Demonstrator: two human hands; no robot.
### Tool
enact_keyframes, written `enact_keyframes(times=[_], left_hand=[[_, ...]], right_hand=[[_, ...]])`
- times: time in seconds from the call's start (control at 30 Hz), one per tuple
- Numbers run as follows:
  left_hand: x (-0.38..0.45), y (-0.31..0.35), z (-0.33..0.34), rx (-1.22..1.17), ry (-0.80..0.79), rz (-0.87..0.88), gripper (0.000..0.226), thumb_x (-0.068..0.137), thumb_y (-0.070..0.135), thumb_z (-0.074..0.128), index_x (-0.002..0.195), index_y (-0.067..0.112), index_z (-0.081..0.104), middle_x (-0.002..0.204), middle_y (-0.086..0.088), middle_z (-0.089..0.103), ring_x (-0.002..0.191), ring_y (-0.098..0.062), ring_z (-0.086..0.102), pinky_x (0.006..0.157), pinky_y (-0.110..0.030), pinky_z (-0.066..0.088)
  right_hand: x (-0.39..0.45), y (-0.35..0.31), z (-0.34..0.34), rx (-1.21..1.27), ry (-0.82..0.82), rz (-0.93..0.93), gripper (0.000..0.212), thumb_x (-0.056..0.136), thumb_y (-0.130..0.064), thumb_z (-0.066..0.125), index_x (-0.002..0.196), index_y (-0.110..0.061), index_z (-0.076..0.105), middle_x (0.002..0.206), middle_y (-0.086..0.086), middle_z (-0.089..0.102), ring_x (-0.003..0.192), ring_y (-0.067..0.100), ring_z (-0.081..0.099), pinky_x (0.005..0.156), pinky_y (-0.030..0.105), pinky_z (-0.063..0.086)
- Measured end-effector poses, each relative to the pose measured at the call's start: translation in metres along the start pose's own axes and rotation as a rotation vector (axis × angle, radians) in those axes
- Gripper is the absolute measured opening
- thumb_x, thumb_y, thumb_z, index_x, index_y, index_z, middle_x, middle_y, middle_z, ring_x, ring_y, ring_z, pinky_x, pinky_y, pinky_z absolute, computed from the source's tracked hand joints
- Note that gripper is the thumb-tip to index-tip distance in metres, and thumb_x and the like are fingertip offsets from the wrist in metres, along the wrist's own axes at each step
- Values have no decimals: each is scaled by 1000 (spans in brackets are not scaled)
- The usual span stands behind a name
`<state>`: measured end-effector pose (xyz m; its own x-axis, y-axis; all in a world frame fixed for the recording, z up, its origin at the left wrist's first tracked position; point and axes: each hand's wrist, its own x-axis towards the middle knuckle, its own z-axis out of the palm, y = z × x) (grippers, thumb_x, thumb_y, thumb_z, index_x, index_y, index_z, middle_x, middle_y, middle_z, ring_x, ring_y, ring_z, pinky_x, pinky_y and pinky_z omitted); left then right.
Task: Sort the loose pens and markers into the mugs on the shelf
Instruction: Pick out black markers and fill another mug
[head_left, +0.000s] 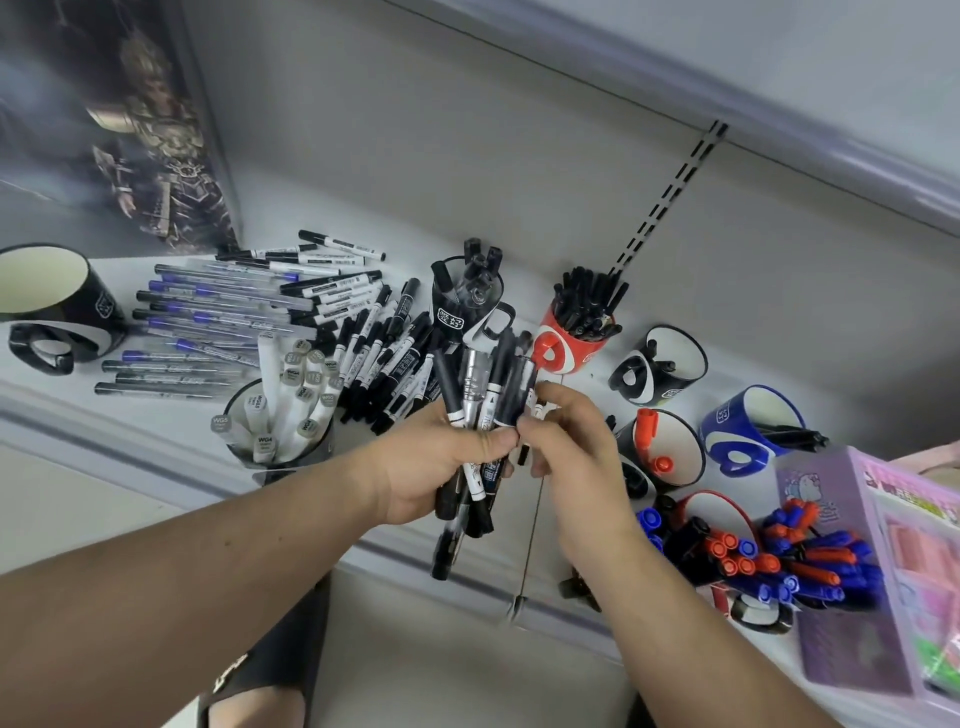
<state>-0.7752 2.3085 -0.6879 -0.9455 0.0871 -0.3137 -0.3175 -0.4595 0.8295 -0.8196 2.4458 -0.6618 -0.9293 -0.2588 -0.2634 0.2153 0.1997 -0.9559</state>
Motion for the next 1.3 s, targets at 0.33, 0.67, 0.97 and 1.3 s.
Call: enact_keyframes(times=[0.33,0.67,0.97,1.3], left_hand=[[-9,19,-5,-198,-61,-135,23,81,20,65,103,22,72,85,0,69,68,-15,62,62,-27,51],[-7,9,-4,144,-32,-51,12,89,11,63,96,16,72,60,7,56,59,-13,47,60,-28,41],[-7,1,-4,381,-42,102,9,76,9,62,75,17,59,66,0,55,62,-14,45,59,-31,39],[-7,0,-7,251,-14,39,13,71,9,65,80,9,56,61,5,54,57,-10,48,56,-27,41]], right_hand=[[9,-33,-1,175,46,33,25,99,-27,53,80,-15,65,70,-4,70,73,17,64,88,42,46],[-5,-33,-13,356,-167,95,29,100,-16,39,98,-15,68,68,5,50,51,20,43,52,32,34],[-11,-28,-3,-54,-287,-131,48,86,1,58,120,-34,57,64,13,48,49,21,43,49,32,41],[-5,-34,-12,526,-369,116,30,88,-36,44,105,-13,52,72,7,50,53,21,41,53,32,30]])
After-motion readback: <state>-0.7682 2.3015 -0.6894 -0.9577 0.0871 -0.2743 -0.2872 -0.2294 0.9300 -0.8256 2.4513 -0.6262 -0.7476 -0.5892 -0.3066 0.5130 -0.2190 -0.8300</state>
